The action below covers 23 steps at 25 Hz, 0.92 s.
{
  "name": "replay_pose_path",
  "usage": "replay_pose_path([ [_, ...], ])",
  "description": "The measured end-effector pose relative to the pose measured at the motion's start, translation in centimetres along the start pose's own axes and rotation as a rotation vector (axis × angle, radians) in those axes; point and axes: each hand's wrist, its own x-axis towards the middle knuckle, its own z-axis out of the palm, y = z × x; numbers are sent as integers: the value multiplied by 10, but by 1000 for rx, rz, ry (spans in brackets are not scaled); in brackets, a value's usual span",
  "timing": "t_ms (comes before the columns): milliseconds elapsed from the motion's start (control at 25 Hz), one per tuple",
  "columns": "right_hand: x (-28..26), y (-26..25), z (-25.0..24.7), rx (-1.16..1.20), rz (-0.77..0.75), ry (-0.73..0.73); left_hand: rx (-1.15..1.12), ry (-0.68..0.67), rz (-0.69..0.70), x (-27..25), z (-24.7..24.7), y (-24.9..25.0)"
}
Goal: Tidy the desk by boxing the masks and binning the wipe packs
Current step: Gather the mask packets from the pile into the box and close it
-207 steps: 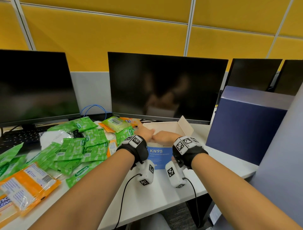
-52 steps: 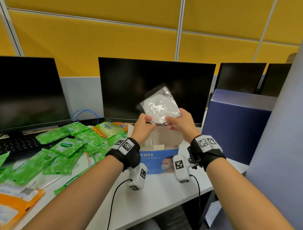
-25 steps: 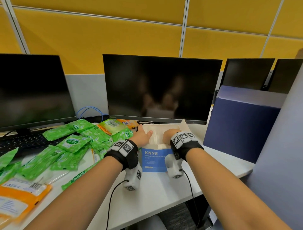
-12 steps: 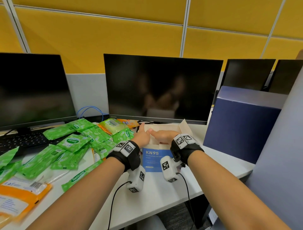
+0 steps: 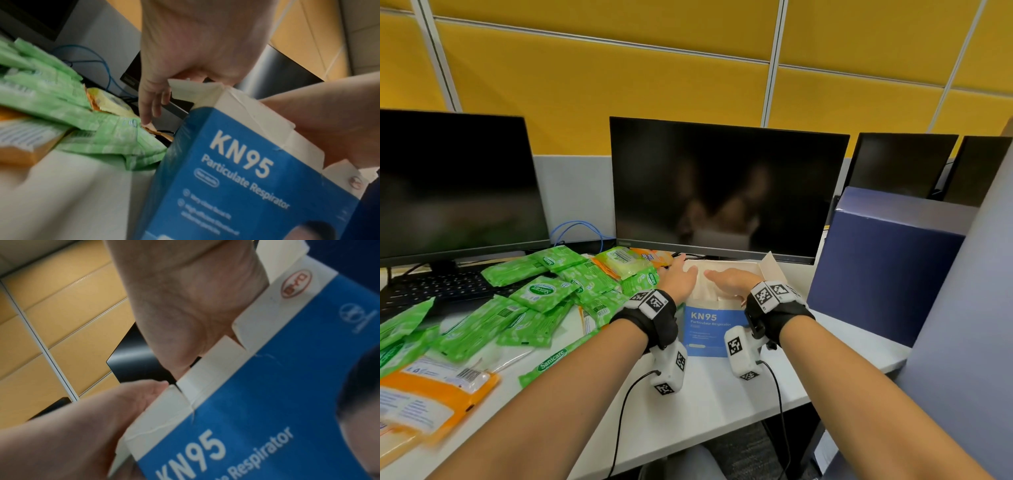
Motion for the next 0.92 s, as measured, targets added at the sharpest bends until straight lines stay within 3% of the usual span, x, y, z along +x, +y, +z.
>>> replay_pose_path([
  [160, 0, -2, -2, 0, 0, 94, 66, 57, 115, -2, -15, 4],
  [320, 2, -4, -7, -17, 61, 196, 28, 73, 110, -10, -37, 0],
  [400, -3, -14, -6, -113, 73, 336, -65, 103, 92, -16, -52, -9],
  [520, -13, -55, 1, -131, -170, 530, -36, 162, 104, -25, -78, -24],
  [680, -20, -126, 37, -8, -594, 420, 306, 151, 25, -33, -124, -65],
  [840, -12, -164, 95, -98, -661, 240, 698, -51, -171, -48, -172, -124],
  [920, 1, -167, 121, -158, -648, 66, 794, -85, -336, -57, -194, -155],
])
